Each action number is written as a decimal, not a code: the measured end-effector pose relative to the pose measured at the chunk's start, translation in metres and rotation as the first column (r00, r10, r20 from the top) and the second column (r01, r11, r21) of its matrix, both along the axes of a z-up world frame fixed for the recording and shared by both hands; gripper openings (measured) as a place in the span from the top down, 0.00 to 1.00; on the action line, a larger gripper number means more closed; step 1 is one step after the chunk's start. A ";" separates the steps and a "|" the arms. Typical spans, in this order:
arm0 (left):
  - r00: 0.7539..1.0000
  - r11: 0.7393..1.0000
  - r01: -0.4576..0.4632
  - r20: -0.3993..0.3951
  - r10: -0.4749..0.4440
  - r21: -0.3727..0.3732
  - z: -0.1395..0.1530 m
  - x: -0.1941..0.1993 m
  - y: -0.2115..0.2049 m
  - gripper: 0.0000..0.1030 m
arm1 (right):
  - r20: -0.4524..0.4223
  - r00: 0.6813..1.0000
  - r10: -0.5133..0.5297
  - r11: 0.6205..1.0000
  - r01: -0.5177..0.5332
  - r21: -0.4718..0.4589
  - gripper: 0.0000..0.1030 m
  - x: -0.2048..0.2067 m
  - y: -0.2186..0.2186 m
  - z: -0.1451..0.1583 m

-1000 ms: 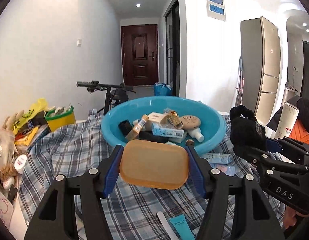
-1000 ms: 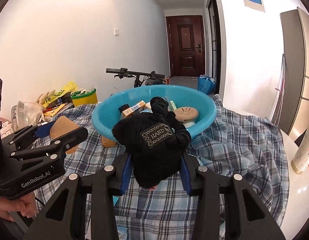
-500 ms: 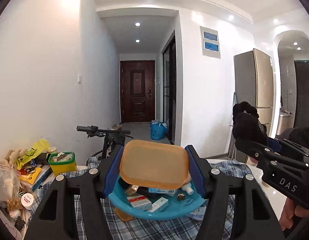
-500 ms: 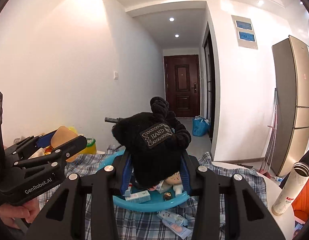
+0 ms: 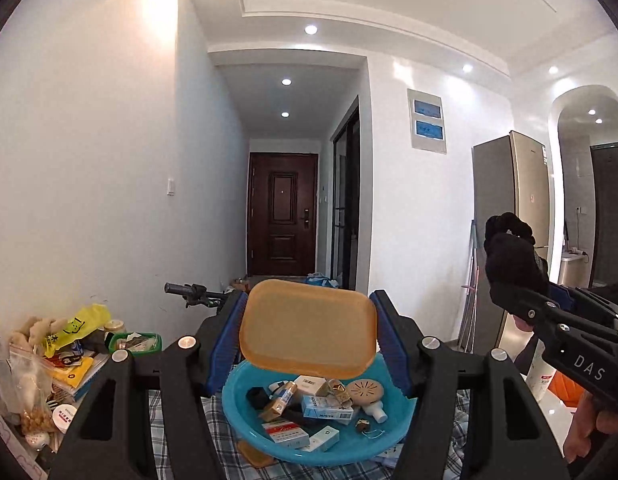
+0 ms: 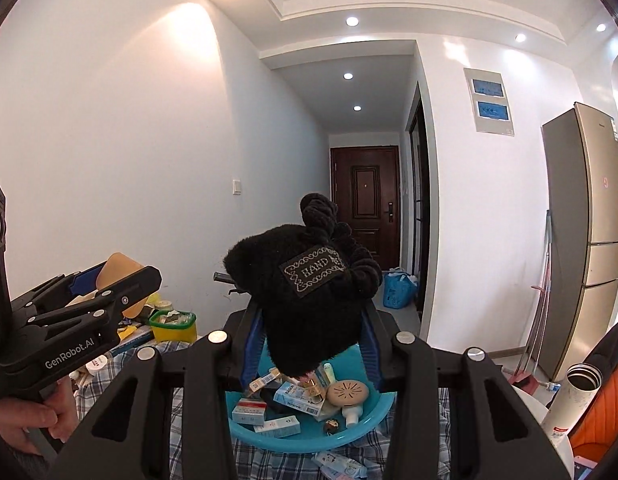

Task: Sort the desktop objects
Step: 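Carry the orange soap box and black glove over the turquoise basin with both tools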

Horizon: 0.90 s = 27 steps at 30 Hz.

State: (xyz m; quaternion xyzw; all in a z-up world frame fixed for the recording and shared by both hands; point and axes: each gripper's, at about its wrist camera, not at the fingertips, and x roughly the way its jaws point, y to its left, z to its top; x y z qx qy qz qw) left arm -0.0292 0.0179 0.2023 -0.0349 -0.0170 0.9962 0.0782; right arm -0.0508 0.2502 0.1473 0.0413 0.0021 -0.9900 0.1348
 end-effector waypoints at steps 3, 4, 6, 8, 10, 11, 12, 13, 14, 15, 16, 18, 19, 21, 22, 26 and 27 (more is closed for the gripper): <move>1.000 1.000 0.008 0.003 -0.008 -0.001 0.001 0.002 0.000 0.37 | 0.005 1.000 -0.002 1.000 0.002 0.002 0.61 0.000 -0.001 -0.001; 1.000 1.000 0.009 0.003 -0.009 -0.003 0.001 0.003 0.001 0.37 | 0.005 1.000 -0.002 1.000 0.002 0.002 0.61 0.000 0.000 -0.001; 1.000 1.000 0.008 0.004 -0.008 -0.005 0.000 0.004 0.001 0.37 | 0.005 1.000 -0.001 1.000 0.001 0.001 0.61 -0.001 0.000 0.000; 1.000 1.000 0.007 0.006 -0.007 -0.010 0.000 0.004 0.002 0.37 | 0.006 1.000 -0.001 1.000 0.001 0.000 0.61 -0.001 0.000 0.000; 1.000 1.000 0.006 0.006 -0.006 -0.013 -0.001 0.003 0.003 0.37 | 0.005 1.000 0.000 1.000 0.000 0.001 0.61 -0.002 0.001 0.000; 1.000 1.000 0.006 0.006 -0.006 -0.011 -0.001 0.003 0.003 0.37 | 0.005 1.000 0.000 1.000 0.000 0.001 0.61 -0.002 0.001 -0.001; 1.000 1.000 0.007 0.006 -0.007 -0.012 -0.001 0.003 0.003 0.37 | 0.005 1.000 -0.001 1.000 0.001 0.002 0.61 -0.002 0.002 0.000; 1.000 1.000 0.008 0.006 -0.008 -0.014 -0.002 0.001 0.003 0.37 | 0.004 1.000 -0.002 1.000 0.002 0.002 0.61 -0.003 0.002 0.000; 1.000 1.000 0.008 0.007 -0.008 -0.013 -0.002 0.000 0.003 0.37 | 0.005 1.000 -0.003 1.000 0.003 0.003 0.61 -0.003 0.002 0.000; 1.000 1.000 0.009 0.008 -0.009 -0.014 -0.001 -0.001 0.004 0.37 | 0.005 1.000 -0.005 1.000 0.005 0.006 0.61 -0.004 0.003 0.000; 1.000 1.000 0.009 0.010 -0.009 -0.017 -0.002 -0.002 0.003 0.37 | 0.006 1.000 -0.006 1.000 0.006 0.007 0.61 -0.006 0.003 0.000; 1.000 1.000 0.008 0.012 -0.008 -0.017 -0.002 -0.008 0.004 0.37 | 0.008 1.000 -0.009 1.000 0.009 0.008 0.61 -0.009 0.003 0.000; 1.000 1.000 0.006 0.015 -0.006 -0.016 -0.002 -0.011 0.004 0.37 | 0.007 1.000 -0.010 1.000 0.010 0.009 0.61 -0.009 0.003 0.000; 1.000 1.000 0.004 0.017 -0.004 -0.004 -0.001 -0.018 0.003 0.37 | 0.007 1.000 -0.015 1.000 0.015 0.013 0.61 -0.014 0.004 0.002; 1.000 1.000 0.000 0.012 0.000 0.005 -0.001 -0.020 0.003 0.37 | 0.008 1.000 -0.016 1.000 0.016 0.015 0.61 -0.017 0.004 0.002; 1.000 1.000 -0.012 -0.015 0.012 0.012 0.003 -0.027 0.003 0.37 | 0.005 1.000 -0.022 0.999 0.022 0.024 0.61 -0.029 0.002 0.004; 1.000 1.000 -0.013 -0.020 0.014 0.015 0.004 -0.030 0.004 0.37 | 0.005 1.000 -0.025 0.999 0.025 0.027 0.61 -0.032 0.001 0.004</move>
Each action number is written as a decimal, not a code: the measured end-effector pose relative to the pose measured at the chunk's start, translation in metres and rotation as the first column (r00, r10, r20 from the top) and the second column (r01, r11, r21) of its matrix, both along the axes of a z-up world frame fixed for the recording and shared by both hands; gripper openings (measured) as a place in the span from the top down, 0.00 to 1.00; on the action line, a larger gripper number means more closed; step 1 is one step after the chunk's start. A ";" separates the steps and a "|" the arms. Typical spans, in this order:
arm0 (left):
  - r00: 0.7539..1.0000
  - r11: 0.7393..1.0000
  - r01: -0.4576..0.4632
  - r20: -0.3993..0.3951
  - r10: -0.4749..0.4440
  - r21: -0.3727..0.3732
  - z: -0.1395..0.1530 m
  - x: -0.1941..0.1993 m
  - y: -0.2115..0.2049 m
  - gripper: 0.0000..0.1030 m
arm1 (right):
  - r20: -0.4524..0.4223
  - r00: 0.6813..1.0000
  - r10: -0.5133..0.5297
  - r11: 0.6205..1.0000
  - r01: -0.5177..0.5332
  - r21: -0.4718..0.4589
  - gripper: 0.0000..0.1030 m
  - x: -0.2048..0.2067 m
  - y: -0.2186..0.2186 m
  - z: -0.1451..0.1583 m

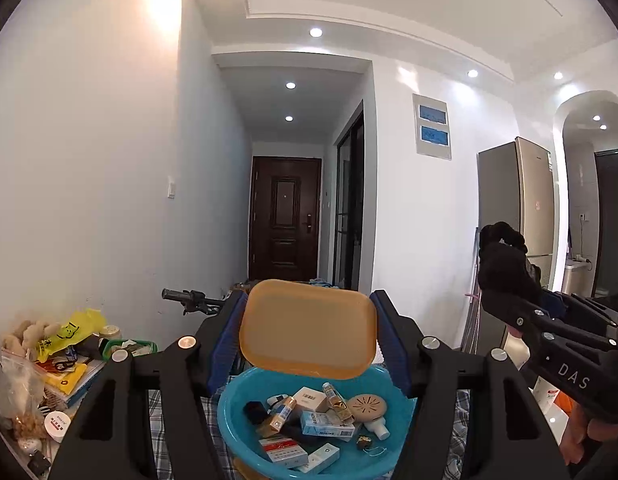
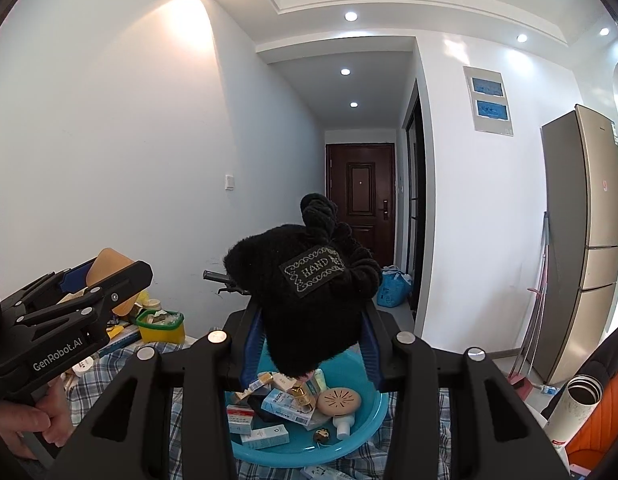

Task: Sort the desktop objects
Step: 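Carry the orange soap box and black glove over the turquoise basin with both tools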

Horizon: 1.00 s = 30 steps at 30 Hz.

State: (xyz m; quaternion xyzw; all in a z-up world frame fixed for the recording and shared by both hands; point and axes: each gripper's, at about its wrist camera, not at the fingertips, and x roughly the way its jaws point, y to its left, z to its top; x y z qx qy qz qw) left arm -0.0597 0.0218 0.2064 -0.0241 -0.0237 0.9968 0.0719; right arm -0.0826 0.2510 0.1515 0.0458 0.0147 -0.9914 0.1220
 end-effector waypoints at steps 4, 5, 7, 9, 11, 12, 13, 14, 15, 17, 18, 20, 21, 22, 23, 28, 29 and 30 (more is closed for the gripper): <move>1.000 1.000 0.015 -0.016 -0.015 0.003 0.002 -0.019 0.005 0.37 | 0.008 1.000 -0.013 1.000 0.013 0.002 0.61 -0.018 -0.002 0.001; 0.999 1.000 0.023 -0.022 -0.023 0.004 0.002 -0.025 0.006 0.37 | 0.010 1.000 -0.018 1.000 0.018 0.002 0.61 -0.022 -0.002 0.001; 0.999 1.000 0.015 -0.032 -0.015 -0.003 0.003 -0.037 0.009 0.37 | 0.014 1.000 -0.026 1.000 0.026 -0.002 0.61 -0.032 -0.002 0.002; 0.999 1.000 0.007 -0.037 -0.008 -0.009 0.002 -0.050 0.013 0.37 | 0.014 0.999 -0.029 1.000 0.029 -0.003 0.61 -0.040 -0.003 0.004; 0.999 1.000 -0.005 -0.038 0.004 -0.013 0.000 -0.060 0.016 0.37 | 0.005 1.000 -0.026 1.000 0.026 -0.001 0.61 -0.047 -0.004 0.008; 0.999 1.000 -0.004 -0.039 0.003 -0.020 -0.001 -0.064 0.017 0.37 | -0.004 1.000 -0.026 1.000 0.026 -0.001 0.61 -0.051 -0.005 0.010; 0.999 1.000 -0.008 -0.041 0.007 -0.027 -0.002 -0.069 0.018 0.37 | -0.011 0.999 -0.030 1.000 0.031 0.002 0.61 -0.055 -0.006 0.012; 0.999 0.999 -0.017 -0.043 0.016 -0.028 -0.002 -0.073 0.018 0.37 | -0.016 0.999 -0.036 0.999 0.036 0.003 0.61 -0.058 -0.007 0.013; 0.999 0.999 -0.023 -0.044 0.022 -0.023 -0.002 -0.078 0.017 0.37 | -0.019 0.999 -0.037 0.999 0.037 0.000 0.61 -0.062 -0.008 0.014; 0.999 1.000 -0.019 -0.037 0.019 -0.011 -0.002 -0.089 0.015 0.37 | -0.017 0.999 -0.033 0.999 0.032 -0.015 0.61 -0.070 -0.008 0.015; 0.999 1.000 -0.017 -0.034 0.017 -0.004 -0.001 -0.094 0.014 0.37 | -0.014 0.999 -0.031 0.999 0.031 -0.024 0.61 -0.075 -0.007 0.015; 0.999 1.000 -0.007 -0.031 0.007 0.002 -0.002 -0.104 0.014 0.37 | -0.006 1.000 -0.030 0.999 0.029 -0.041 0.61 -0.083 -0.005 0.015; 1.000 1.000 -0.002 -0.028 0.002 -0.001 -0.003 -0.109 0.015 0.37 | 0.000 1.000 -0.025 0.999 0.025 -0.047 0.61 -0.088 -0.004 0.015; 1.000 1.000 -0.002 -0.026 0.002 -0.003 -0.003 -0.114 0.016 0.37 | 0.006 1.000 -0.022 0.998 0.023 -0.051 0.61 -0.092 -0.003 0.014; 1.000 1.000 -0.005 -0.024 0.005 -0.003 -0.005 -0.118 0.016 0.37 | 0.009 1.000 -0.022 0.998 0.022 -0.057 0.61 -0.096 -0.002 0.013; 1.000 1.000 -0.001 0.003 0.001 0.015 -0.014 -0.138 0.019 0.37 | 0.028 0.999 -0.033 0.996 0.035 -0.077 0.61 -0.113 0.003 0.004; 1.000 1.000 0.002 0.010 -0.002 0.009 -0.017 -0.141 0.021 0.37 | 0.032 0.999 -0.033 0.996 0.035 -0.077 0.61 -0.115 0.004 0.000; 1.000 1.000 0.002 0.016 -0.001 -0.002 -0.019 -0.144 0.022 0.37 | 0.036 0.999 -0.033 0.997 0.036 -0.075 0.61 -0.117 0.005 -0.003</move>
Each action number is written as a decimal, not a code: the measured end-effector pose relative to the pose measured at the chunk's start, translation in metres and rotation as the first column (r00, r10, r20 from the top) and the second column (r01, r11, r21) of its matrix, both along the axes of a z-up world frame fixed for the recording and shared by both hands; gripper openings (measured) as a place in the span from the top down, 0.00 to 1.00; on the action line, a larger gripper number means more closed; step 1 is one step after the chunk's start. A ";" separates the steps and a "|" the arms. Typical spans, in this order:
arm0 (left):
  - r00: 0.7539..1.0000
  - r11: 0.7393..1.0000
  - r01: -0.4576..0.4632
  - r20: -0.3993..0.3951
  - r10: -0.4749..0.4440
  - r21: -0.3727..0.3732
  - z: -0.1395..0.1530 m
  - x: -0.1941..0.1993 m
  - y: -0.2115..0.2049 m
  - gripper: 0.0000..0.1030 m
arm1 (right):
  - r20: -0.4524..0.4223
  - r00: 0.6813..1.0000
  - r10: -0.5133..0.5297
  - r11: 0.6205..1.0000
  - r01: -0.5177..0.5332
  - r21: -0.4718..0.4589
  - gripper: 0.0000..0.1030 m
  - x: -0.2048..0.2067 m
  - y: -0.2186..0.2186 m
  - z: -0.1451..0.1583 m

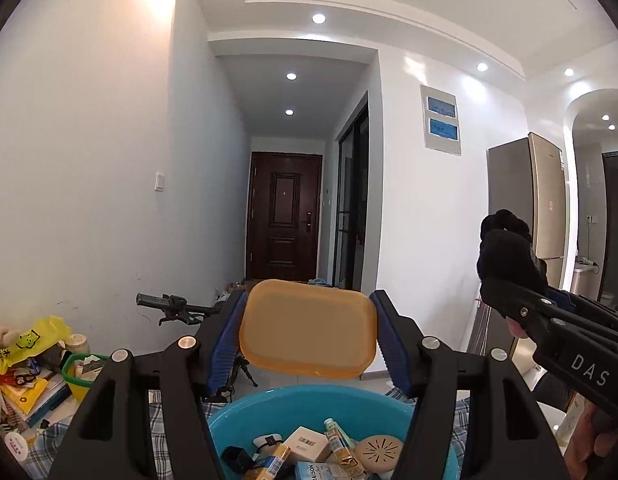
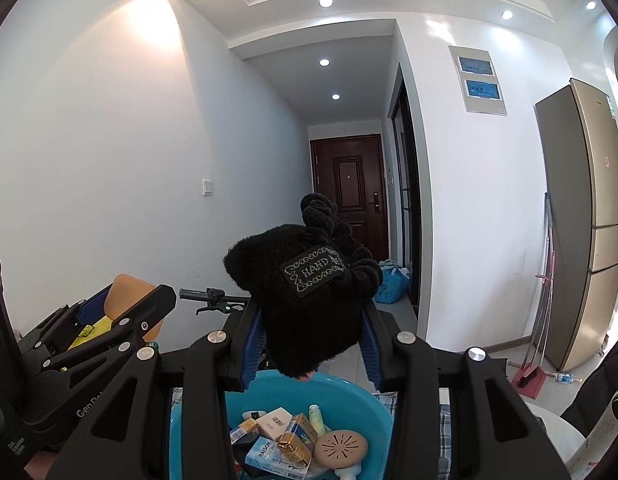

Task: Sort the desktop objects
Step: 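Carry the orange soap box and black glove over the turquoise basin with both tools, then lower the orange soap box into the basin with the left tool while the right tool lowers the black glove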

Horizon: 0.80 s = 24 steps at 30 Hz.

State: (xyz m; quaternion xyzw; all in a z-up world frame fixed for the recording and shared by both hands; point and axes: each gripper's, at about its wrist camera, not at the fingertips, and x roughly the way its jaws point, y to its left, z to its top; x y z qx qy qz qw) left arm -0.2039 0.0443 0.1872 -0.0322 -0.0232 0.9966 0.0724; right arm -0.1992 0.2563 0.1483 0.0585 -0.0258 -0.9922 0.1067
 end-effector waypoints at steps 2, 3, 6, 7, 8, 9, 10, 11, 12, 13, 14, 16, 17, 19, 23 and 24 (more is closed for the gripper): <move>1.000 1.000 -0.006 0.007 0.006 -0.010 -0.005 -0.005 0.002 0.37 | 0.008 1.000 -0.009 1.000 0.009 0.011 0.61 -0.003 0.001 -0.005; 1.000 1.000 -0.006 0.012 0.006 -0.007 -0.007 -0.007 0.002 0.37 | 0.011 1.000 -0.008 1.000 0.008 0.017 0.61 -0.005 0.001 -0.006; 0.999 1.000 0.001 0.032 -0.002 0.025 -0.011 -0.015 -0.002 0.37 | 0.022 1.000 -0.010 1.000 0.010 0.006 0.61 -0.010 0.004 -0.009; 0.999 0.999 0.003 0.034 -0.004 0.034 -0.012 -0.016 -0.004 0.37 | 0.026 1.000 -0.006 1.000 0.006 0.006 0.61 -0.012 0.004 -0.010; 0.999 0.999 0.003 0.033 -0.004 0.036 -0.012 -0.017 -0.006 0.37 | 0.034 0.999 -0.008 1.000 0.008 0.007 0.61 -0.015 0.005 -0.010; 0.999 0.999 -0.001 0.032 -0.001 0.036 -0.014 -0.017 -0.007 0.37 | 0.040 0.999 -0.011 1.000 0.011 0.007 0.61 -0.017 0.005 -0.012; 1.000 0.999 -0.007 0.031 0.006 0.036 -0.017 -0.017 -0.009 0.37 | 0.044 0.999 -0.013 1.000 0.013 0.007 0.61 -0.019 0.005 -0.013; 0.999 0.999 -0.014 0.031 0.013 0.038 -0.019 -0.017 -0.010 0.37 | 0.049 0.999 -0.015 1.000 0.014 0.007 0.61 -0.021 0.005 -0.014; 0.999 0.999 -0.018 0.032 0.017 0.044 -0.022 -0.017 -0.013 0.37 | 0.054 0.998 -0.015 1.000 0.015 0.009 0.61 -0.023 0.005 -0.015; 0.999 0.998 -0.020 0.035 0.018 0.052 -0.025 -0.018 -0.015 0.37 | 0.057 0.998 -0.016 1.000 0.015 0.010 0.61 -0.025 0.004 -0.015; 0.999 0.998 -0.019 0.045 0.017 0.057 -0.029 -0.020 -0.017 0.37 | 0.062 0.998 -0.016 1.000 0.015 0.013 0.61 -0.027 0.003 -0.016; 0.997 0.997 0.006 0.080 -0.011 0.073 -0.034 -0.027 -0.021 0.37 | 0.072 0.997 -0.014 1.000 0.013 0.019 0.61 -0.031 0.001 -0.019; 0.994 0.996 0.029 0.100 -0.037 0.079 -0.037 -0.031 -0.022 0.37 | 0.076 0.997 -0.013 1.000 0.011 0.021 0.60 -0.033 0.000 -0.020; 0.991 0.996 0.036 0.122 -0.046 0.081 -0.039 -0.037 -0.022 0.37 | 0.084 0.996 -0.009 1.000 0.007 0.022 0.60 -0.037 -0.001 -0.021; 0.990 0.998 0.018 0.141 -0.027 0.064 -0.042 -0.041 -0.024 0.37 | 0.103 0.995 -0.011 0.999 0.008 0.035 0.60 -0.044 -0.005 -0.027; 0.988 0.998 0.014 0.151 -0.023 0.064 -0.043 -0.043 -0.024 0.37 | 0.112 0.994 -0.010 0.999 0.006 0.037 0.60 -0.046 -0.005 -0.029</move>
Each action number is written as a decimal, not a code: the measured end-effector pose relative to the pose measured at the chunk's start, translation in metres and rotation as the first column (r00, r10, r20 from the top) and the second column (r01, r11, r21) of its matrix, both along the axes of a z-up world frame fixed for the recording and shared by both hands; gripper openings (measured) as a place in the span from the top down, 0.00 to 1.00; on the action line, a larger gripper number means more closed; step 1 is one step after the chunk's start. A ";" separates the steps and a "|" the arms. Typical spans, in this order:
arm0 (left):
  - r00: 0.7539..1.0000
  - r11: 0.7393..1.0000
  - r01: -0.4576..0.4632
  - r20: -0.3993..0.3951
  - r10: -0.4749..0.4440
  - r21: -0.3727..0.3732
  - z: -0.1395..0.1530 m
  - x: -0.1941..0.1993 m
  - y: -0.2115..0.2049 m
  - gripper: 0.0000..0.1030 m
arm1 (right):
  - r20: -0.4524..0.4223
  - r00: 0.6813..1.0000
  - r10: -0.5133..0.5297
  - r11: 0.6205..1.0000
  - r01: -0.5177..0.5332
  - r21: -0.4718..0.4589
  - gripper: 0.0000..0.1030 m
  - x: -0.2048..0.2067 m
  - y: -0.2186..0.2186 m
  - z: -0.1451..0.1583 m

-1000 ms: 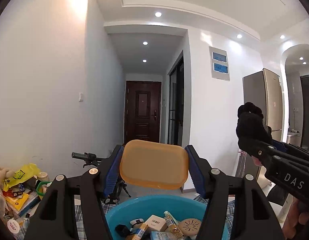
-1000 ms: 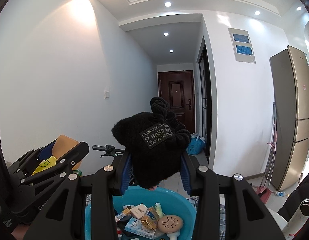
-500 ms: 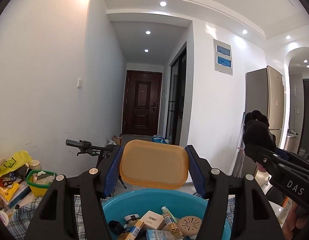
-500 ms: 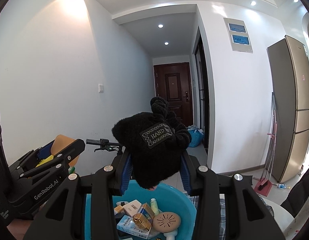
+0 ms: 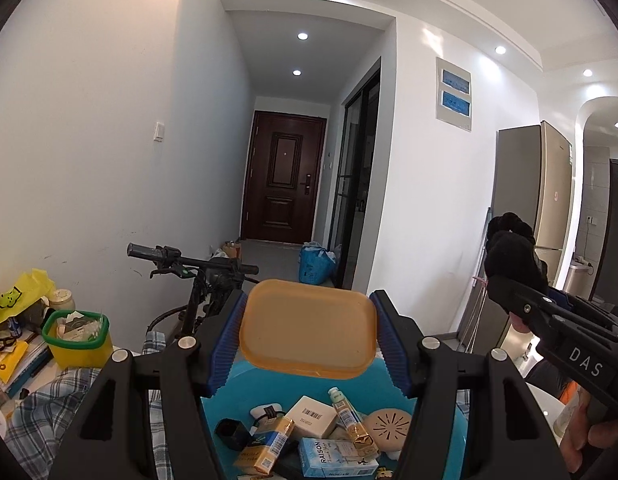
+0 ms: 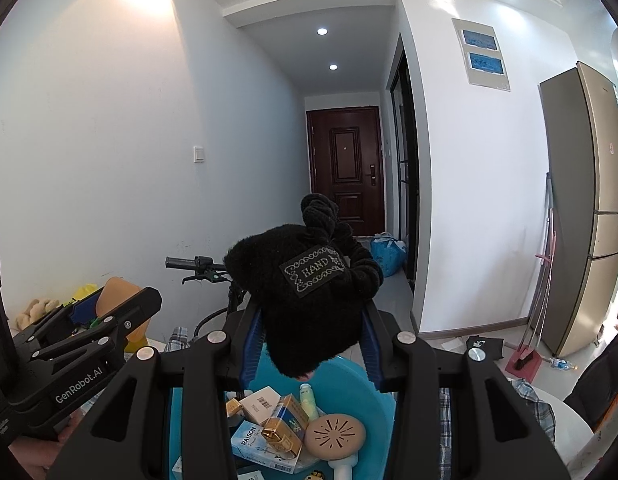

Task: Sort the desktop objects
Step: 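Lower the orange soap box into the basin with the left tool while the right tool lowers the black glove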

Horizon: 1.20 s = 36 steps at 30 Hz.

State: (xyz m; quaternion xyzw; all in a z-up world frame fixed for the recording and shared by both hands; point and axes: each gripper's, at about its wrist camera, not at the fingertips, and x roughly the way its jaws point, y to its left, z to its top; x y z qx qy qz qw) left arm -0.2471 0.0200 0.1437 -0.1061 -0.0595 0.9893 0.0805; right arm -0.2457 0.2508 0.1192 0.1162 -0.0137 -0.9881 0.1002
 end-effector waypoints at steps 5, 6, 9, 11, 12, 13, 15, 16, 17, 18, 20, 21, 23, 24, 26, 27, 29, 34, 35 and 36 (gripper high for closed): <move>0.997 0.999 -0.020 0.077 0.022 -0.035 -0.011 -0.015 0.002 0.37 | 0.038 0.999 0.003 1.000 -0.003 0.007 0.60 -0.010 -0.003 -0.009; 0.995 0.999 -0.012 0.099 0.017 -0.049 -0.014 -0.019 0.004 0.37 | 0.045 0.999 0.003 1.000 -0.004 0.011 0.60 -0.011 -0.004 -0.011; 0.990 0.998 -0.002 0.141 0.011 -0.063 -0.021 -0.027 0.008 0.37 | 0.067 0.998 0.004 1.000 -0.005 0.014 0.60 -0.017 -0.003 -0.015; 0.986 0.997 -0.004 0.165 0.017 -0.082 -0.026 -0.032 0.011 0.37 | 0.084 0.996 0.005 1.000 -0.006 0.014 0.60 -0.022 -0.002 -0.019; 0.983 0.996 -0.001 0.183 0.018 -0.093 -0.028 -0.036 0.011 0.37 | 0.096 0.995 0.005 1.000 -0.007 0.014 0.60 -0.025 -0.001 -0.021; 0.979 0.995 0.003 0.202 0.017 -0.099 -0.032 -0.039 0.011 0.37 | 0.111 0.994 0.009 1.000 -0.010 0.014 0.60 -0.028 0.000 -0.023; 0.968 0.995 0.010 0.251 0.015 -0.096 -0.039 -0.048 0.010 0.37 | 0.139 0.990 0.019 1.000 -0.021 0.013 0.60 -0.034 -0.001 -0.029; 0.961 0.996 0.013 0.278 0.013 -0.090 -0.043 -0.054 0.009 0.37 | 0.151 0.988 0.025 1.000 -0.027 0.014 0.60 -0.037 -0.002 -0.031; 0.952 0.996 0.015 0.304 0.012 -0.085 -0.048 -0.059 0.008 0.37 | 0.163 0.986 0.033 0.999 -0.036 0.018 0.60 -0.040 -0.003 -0.033; 0.944 0.996 0.016 0.330 0.013 -0.087 -0.052 -0.064 0.008 0.37 | 0.175 0.984 0.041 0.999 -0.046 0.021 0.60 -0.042 -0.004 -0.036; 0.925 0.994 0.022 0.380 0.019 -0.103 -0.061 -0.073 0.008 0.37 | 0.209 0.977 0.050 0.998 -0.058 0.036 0.60 -0.047 -0.009 -0.042; 0.912 0.993 0.027 0.409 0.021 -0.111 -0.066 -0.077 0.009 0.37 | 0.229 0.972 0.050 0.997 -0.063 0.048 0.60 -0.050 -0.011 -0.046; 0.891 0.994 0.039 0.454 0.012 -0.102 -0.077 -0.084 0.008 0.37 | 0.277 0.960 0.052 0.994 -0.077 0.080 0.60 -0.056 -0.016 -0.055; 0.879 0.994 0.043 0.476 0.010 -0.100 -0.081 -0.087 0.008 0.37 | 0.309 0.949 0.056 0.991 -0.090 0.096 0.60 -0.060 -0.018 -0.060; 0.856 0.993 0.050 0.517 0.013 -0.107 -0.088 -0.092 0.010 0.37 | 0.395 0.916 0.070 0.981 -0.136 0.140 0.60 -0.071 -0.025 -0.075; 0.842 0.994 0.051 0.539 0.009 -0.096 -0.091 -0.094 0.009 0.37 | 0.451 0.888 0.086 0.971 -0.176 0.163 0.60 -0.076 -0.029 -0.084; 0.819 0.994 0.080 0.573 -0.020 -0.080 -0.098 -0.097 0.010 0.37 | 0.533 0.839 0.113 0.952 -0.246 0.185 0.60 -0.082 -0.037 -0.103; 0.791 0.991 0.075 0.611 0.008 -0.110 -0.112 -0.105 0.014 0.37 | 0.572 0.815 0.091 0.951 -0.241 0.192 0.60 -0.093 -0.039 -0.122; 0.784 0.992 0.075 0.620 0.005 -0.103 -0.115 -0.107 0.014 0.37 | 0.575 0.813 0.090 0.952 -0.239 0.190 0.60 -0.094 -0.038 -0.122; 0.781 0.992 0.076 0.624 0.004 -0.102 -0.116 -0.108 0.013 0.37 | 0.574 0.815 0.083 0.955 -0.230 0.189 0.60 -0.096 -0.038 -0.122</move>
